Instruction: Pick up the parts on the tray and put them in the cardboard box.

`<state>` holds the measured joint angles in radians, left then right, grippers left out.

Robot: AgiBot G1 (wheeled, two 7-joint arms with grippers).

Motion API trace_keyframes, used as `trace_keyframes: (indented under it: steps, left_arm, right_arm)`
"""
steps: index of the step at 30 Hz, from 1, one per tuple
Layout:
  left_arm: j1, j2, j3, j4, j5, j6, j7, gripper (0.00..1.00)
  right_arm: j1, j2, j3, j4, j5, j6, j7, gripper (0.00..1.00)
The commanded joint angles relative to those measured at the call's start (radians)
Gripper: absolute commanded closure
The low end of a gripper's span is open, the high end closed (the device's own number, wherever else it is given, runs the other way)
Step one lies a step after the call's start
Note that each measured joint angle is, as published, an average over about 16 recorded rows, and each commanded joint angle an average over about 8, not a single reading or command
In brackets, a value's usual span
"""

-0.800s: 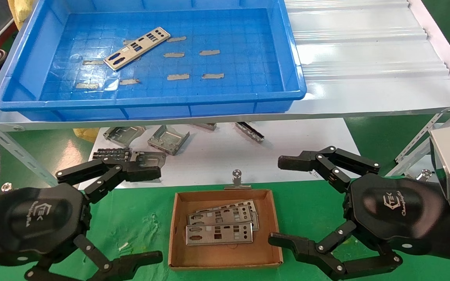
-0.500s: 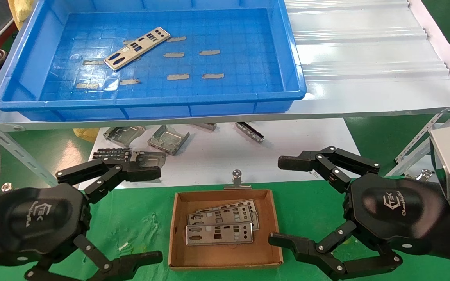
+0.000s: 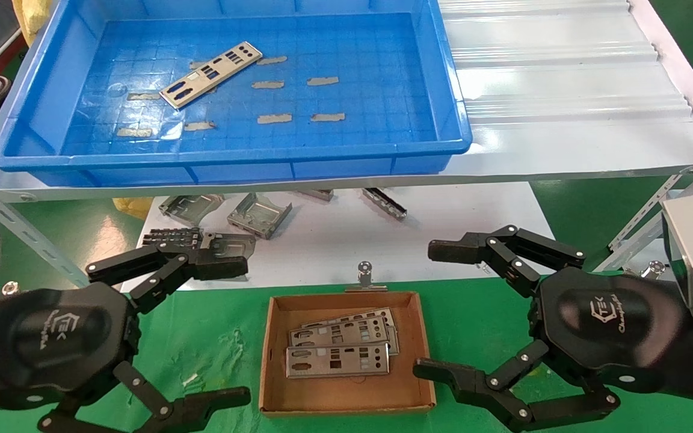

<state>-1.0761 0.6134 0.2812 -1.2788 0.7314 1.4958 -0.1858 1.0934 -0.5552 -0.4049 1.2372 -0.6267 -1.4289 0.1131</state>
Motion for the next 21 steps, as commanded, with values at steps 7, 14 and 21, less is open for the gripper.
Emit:
trace_keyframes:
  steps: [7, 14, 21]
  left_arm:
    - [0.000, 0.000, 0.000, 0.000, 0.000, 0.000, 0.000, 0.00]
    - [0.000, 0.000, 0.000, 0.000, 0.000, 0.000, 0.000, 0.00]
    - [0.000, 0.000, 0.000, 0.000, 0.000, 0.000, 0.000, 0.00]
  right_arm:
    - [0.000, 0.000, 0.000, 0.000, 0.000, 0.000, 0.000, 0.63]
    - [0.000, 0.000, 0.000, 0.000, 0.000, 0.000, 0.000, 1.00]
    - [0.000, 0.000, 0.000, 0.000, 0.000, 0.000, 0.000, 1.00]
